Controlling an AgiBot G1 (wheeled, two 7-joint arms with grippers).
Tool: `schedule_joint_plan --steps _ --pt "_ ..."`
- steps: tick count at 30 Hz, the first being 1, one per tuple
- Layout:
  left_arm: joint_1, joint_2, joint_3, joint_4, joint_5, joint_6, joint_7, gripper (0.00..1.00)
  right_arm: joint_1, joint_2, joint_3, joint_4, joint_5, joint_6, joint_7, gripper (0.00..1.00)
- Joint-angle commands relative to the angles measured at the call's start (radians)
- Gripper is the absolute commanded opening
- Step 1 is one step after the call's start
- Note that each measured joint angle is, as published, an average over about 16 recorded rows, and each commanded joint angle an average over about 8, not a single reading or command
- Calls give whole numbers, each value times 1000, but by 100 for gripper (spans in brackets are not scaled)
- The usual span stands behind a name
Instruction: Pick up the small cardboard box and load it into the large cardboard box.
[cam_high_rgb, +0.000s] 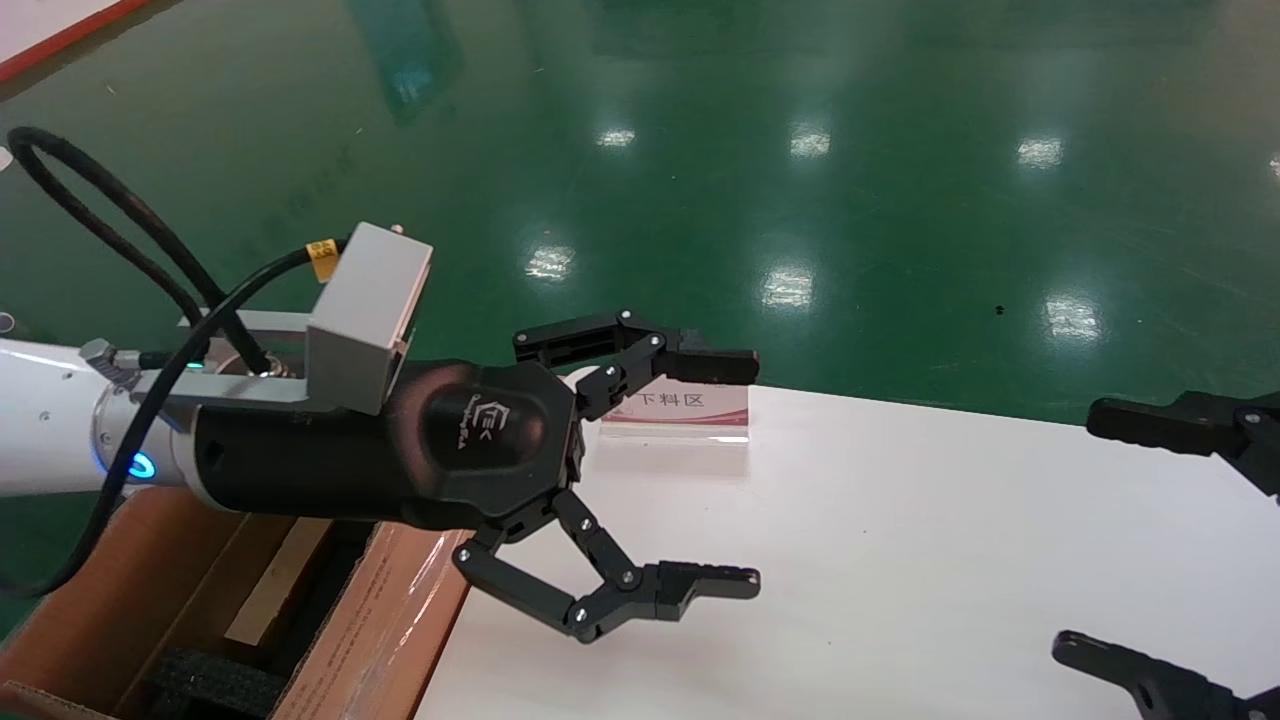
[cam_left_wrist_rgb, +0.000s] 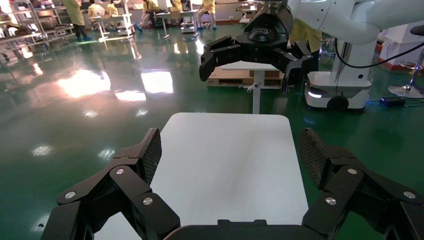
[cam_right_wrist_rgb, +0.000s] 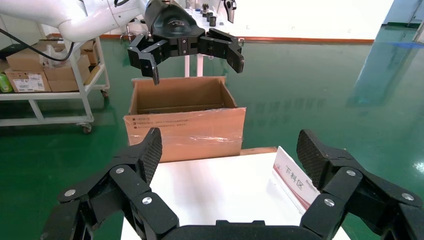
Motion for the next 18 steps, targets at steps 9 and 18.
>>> schedule_joint_plan --steps 9,18 --pt "-5 0 8 1 1 -1 -1 100 0 0 0 0 0 0 0 100" --pt "-8 0 14 3 1 -2 -1 100 0 0 0 0 0 0 0 100"
